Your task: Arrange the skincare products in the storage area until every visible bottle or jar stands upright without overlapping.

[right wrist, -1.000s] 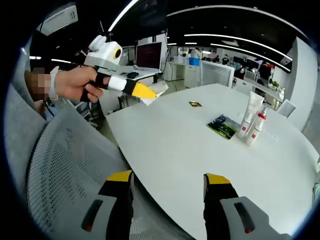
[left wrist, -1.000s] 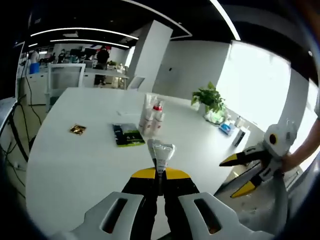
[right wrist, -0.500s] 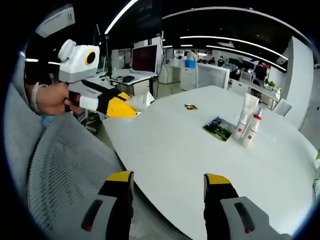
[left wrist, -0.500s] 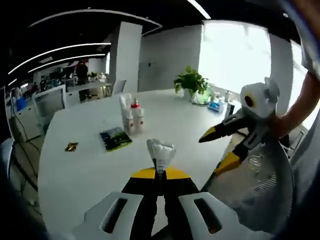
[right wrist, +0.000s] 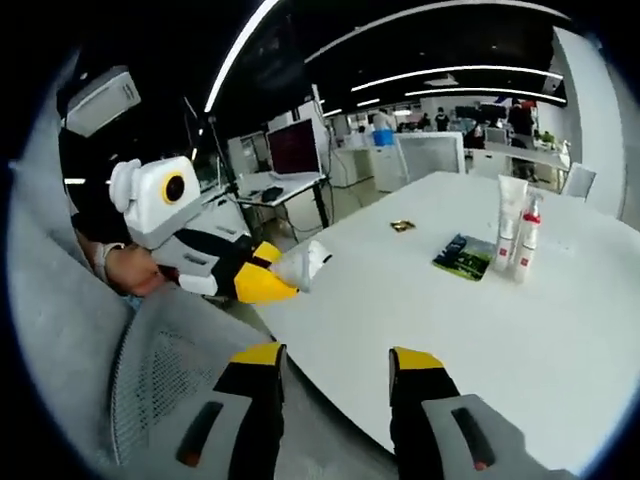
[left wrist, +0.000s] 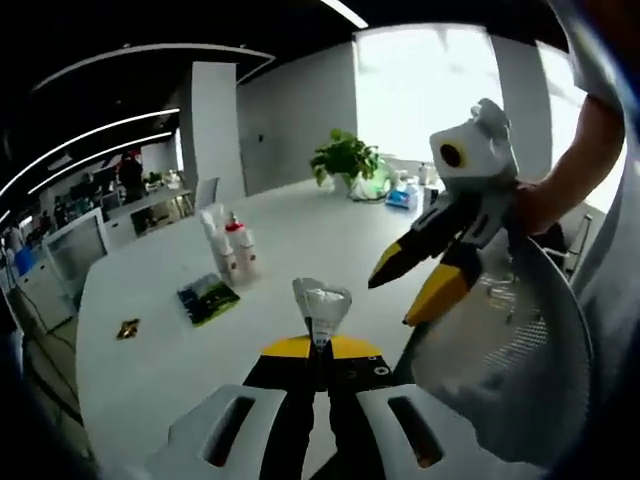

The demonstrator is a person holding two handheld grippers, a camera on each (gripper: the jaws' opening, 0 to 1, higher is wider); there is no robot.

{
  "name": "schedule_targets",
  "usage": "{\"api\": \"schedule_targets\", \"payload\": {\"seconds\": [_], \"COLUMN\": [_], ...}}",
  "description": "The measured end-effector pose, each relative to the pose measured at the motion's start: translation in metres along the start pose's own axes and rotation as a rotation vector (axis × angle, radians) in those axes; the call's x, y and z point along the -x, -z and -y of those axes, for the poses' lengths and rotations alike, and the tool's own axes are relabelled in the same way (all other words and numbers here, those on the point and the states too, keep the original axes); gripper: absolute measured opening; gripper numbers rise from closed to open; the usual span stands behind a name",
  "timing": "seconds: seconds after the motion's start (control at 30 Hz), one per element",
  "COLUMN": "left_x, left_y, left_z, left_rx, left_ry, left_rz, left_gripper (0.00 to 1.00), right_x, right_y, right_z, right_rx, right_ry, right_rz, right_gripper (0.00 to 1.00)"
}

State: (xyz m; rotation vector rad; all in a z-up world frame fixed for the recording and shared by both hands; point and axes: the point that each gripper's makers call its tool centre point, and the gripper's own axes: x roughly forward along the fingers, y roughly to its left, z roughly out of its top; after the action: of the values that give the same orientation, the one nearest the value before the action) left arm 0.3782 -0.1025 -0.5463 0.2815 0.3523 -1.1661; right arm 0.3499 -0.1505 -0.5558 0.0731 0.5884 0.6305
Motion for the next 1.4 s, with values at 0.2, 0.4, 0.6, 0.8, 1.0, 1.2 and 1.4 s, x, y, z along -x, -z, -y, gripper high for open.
{"api": "schedule_targets", "payload": {"seconds": [0.2,0.4,0.6,0.8,1.0,1.2,1.4], "left_x": [-0.002,-0.003,-0.002,0.000,0.001,0.003,0.001], "left_y": [-0.002,-0.004,-0.005,-0.009,-0.012,-0.013,-0.006], "left_z": [0.008,0.018,0.023,0.031,0.041,0.048,0.054], "left_rx": [0.001,0.035,0.086,0.111,0.099,0.154,0.134], "left_ry": [0.035,0.088,0.121,0.165,0.202,0.250,0.267], "left_rz": [0.004,0.004,0.004,0.022,0.033,0.032,-0.006], "left_gripper": [0.00,0.00,0.01,0.01,0.01,0.01,0.02], "right_x": [0.001,0.004,0.006,0.005,0.006,0.013,0.013], "right_y": [-0.027,-0.032,-0.033,-0.032,-0.030,-0.033,-0.026], "right_z": [-0.018,-0.031,-0.032,-0.030,-0.041,-0.042,-0.048], "right_rx": [-0.235,-0.290,-0.261,-0.229,-0.212,-0.251,-0.264], "right_ry": [-0.129,-0.235,-0.239,-0.220,-0.271,-0.314,-0.355], "right_rz": [0.139,0.164,0.173,0.179,0.158,0.178,0.148], "right_gripper": [0.30,0.13,0.12,0.15,0.05,0.01,0.00]}}
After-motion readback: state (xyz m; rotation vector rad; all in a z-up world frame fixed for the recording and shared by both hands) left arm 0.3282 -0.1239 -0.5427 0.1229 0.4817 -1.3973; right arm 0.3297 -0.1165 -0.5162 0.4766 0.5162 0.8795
